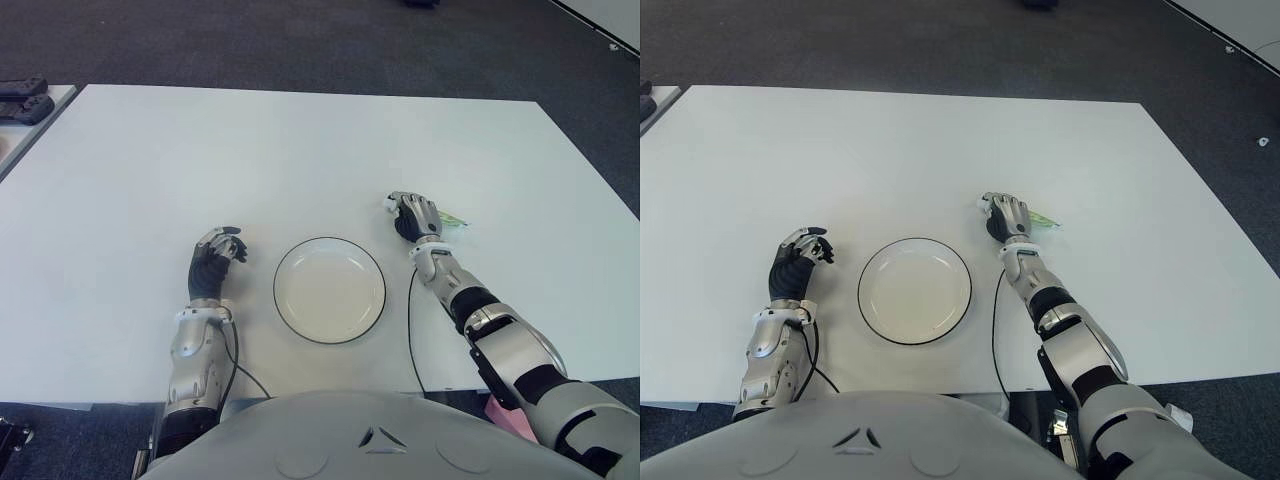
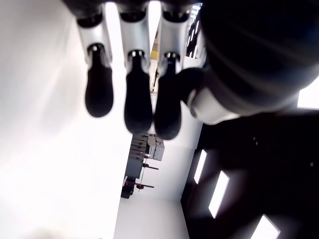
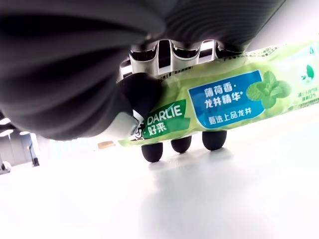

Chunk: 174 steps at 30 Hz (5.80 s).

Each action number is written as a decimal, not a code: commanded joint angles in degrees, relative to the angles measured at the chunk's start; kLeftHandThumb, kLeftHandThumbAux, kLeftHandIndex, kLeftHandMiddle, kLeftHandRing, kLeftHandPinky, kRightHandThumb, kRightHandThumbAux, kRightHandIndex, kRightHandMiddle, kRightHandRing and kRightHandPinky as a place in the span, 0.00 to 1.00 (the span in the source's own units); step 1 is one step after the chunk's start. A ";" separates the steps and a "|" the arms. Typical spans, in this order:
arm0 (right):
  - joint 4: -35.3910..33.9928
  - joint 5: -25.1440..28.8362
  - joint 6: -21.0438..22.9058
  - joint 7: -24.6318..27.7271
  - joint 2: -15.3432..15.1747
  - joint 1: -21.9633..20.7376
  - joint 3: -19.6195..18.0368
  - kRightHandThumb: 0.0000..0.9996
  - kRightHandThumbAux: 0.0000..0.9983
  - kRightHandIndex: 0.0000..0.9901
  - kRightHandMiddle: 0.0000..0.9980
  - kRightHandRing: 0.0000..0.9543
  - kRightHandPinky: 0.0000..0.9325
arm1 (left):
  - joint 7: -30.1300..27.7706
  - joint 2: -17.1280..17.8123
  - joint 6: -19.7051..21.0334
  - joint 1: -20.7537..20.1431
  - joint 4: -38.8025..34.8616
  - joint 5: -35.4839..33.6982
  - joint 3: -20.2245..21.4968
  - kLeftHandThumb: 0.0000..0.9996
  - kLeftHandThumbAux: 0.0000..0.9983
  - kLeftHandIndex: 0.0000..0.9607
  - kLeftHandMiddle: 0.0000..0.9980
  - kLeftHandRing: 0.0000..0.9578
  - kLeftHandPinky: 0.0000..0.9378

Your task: Put the toothpaste on the table into the plate.

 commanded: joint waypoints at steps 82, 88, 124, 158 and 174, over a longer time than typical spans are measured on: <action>-51.07 7.79 -36.61 31.19 -7.51 22.10 -2.69 0.95 0.66 0.40 0.50 0.59 0.73 | 4.33 -2.15 6.45 2.15 1.51 0.97 -0.31 0.71 0.72 0.45 0.60 0.61 0.61; -49.43 7.80 -36.59 35.26 -7.03 21.96 -0.97 0.95 0.66 0.40 0.50 0.59 0.73 | 3.42 -1.98 5.52 2.09 2.08 0.68 -0.31 0.71 0.72 0.45 0.60 0.61 0.62; -46.63 -0.65 -28.74 38.11 -5.48 21.81 0.01 0.29 0.72 0.13 0.08 0.10 0.14 | 4.17 -2.86 5.89 1.68 2.30 -0.59 0.08 0.71 0.72 0.45 0.60 0.61 0.62; -48.69 14.45 -30.11 43.11 -6.23 22.95 -5.72 0.00 0.49 0.00 0.00 0.00 0.00 | 3.75 -1.87 5.10 0.77 3.41 0.18 -0.01 0.71 0.72 0.45 0.60 0.61 0.62; -45.70 27.70 -32.29 35.64 2.37 26.51 -13.88 0.00 0.59 0.07 0.08 0.05 0.09 | 3.36 -0.92 4.87 -0.26 4.23 0.56 0.26 0.71 0.72 0.45 0.60 0.61 0.62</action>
